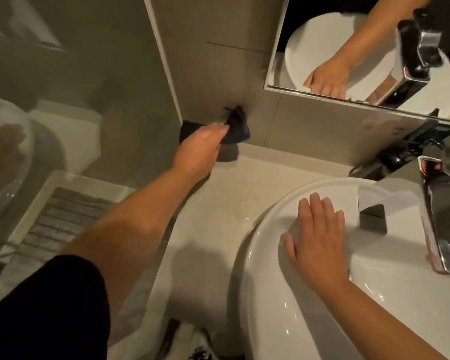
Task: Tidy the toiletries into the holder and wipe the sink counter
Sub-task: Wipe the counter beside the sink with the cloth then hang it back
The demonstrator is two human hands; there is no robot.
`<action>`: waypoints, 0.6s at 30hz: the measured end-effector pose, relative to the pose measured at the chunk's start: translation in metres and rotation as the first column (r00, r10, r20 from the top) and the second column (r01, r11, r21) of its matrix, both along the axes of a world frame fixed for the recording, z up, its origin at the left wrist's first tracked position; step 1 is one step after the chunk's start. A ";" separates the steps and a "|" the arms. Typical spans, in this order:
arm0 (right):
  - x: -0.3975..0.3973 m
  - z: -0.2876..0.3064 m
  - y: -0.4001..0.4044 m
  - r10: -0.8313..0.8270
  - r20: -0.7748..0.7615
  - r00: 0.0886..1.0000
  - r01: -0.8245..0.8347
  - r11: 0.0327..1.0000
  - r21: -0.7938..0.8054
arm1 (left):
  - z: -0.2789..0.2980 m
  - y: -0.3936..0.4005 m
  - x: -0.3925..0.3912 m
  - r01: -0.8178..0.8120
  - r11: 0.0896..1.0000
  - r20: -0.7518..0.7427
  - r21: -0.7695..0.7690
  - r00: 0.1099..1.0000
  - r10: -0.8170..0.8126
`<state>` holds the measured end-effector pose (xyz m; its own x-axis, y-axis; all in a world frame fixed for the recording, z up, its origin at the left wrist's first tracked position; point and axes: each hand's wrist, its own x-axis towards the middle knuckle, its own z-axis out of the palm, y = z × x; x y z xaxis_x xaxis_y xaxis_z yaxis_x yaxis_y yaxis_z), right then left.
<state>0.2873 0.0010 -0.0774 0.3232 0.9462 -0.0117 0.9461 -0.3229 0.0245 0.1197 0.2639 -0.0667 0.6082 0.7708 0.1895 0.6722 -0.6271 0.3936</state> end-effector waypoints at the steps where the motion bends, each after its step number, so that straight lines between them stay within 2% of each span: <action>1: 0.001 -0.001 0.000 -0.002 0.011 1.000 0.002 1.000 0.009 | -0.016 0.008 0.003 0.148 0.989 -0.161 -0.019 0.976 -0.149; 2: 0.002 -0.002 0.001 0.001 0.021 1.000 -0.001 1.000 0.020 | -0.030 0.014 0.004 0.241 0.969 -0.264 -0.050 0.933 -0.246; 3: 0.002 -0.004 0.001 0.008 0.026 1.000 -0.009 0.999 0.031 | -0.040 0.017 0.004 0.273 0.959 -0.297 -0.079 0.912 -0.284; 11: 0.001 -0.010 0.002 -0.007 0.029 1.000 0.003 0.994 0.107 | -0.045 0.015 -0.001 0.265 0.956 -0.211 -0.125 0.934 -0.287; 18: 0.003 -0.007 -0.001 0.021 0.031 0.999 -0.022 0.998 0.053 | -0.043 -0.029 -0.034 0.147 0.983 -0.175 -0.114 0.970 -0.166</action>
